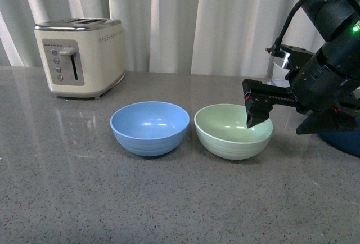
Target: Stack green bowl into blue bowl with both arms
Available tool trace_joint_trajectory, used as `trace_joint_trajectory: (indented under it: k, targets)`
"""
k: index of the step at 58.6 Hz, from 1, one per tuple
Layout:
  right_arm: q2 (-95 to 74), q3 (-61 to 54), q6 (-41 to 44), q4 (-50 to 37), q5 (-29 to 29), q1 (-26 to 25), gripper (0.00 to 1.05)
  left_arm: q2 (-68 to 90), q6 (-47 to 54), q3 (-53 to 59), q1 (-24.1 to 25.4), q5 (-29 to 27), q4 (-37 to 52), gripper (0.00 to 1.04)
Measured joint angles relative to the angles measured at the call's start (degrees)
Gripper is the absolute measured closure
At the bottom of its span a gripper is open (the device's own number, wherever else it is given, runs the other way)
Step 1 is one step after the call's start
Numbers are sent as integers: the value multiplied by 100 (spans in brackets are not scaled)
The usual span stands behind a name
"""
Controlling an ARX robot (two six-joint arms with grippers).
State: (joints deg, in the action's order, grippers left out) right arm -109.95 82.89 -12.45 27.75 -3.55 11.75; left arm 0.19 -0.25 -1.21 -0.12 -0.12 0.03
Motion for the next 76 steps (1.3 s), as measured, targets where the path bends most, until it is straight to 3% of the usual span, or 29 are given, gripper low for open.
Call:
trace_joint_trajectory:
  k: [29, 39, 51, 56, 59, 76]
  targets:
    - [-796, 656, 238, -33, -68, -247, 11, 0, 0, 0, 0, 0, 0, 7]
    - [-848, 660, 284, -138, -118, -260, 42, 0, 0, 0, 0, 0, 0, 7]
    - [-844, 592, 302, -319, -199, -260, 88, 0, 0, 0, 0, 0, 0, 7]
    - [-837, 560, 291, -334, -216, -267, 100, 0, 0, 0, 0, 0, 0, 7]
    - [-796, 560, 304, -339, -251, -280, 104, 0, 0, 0, 0, 0, 0, 7]
    - [-557, 564, 426, -195, -201, -393, 104, 0, 0, 0, 0, 0, 0, 7]
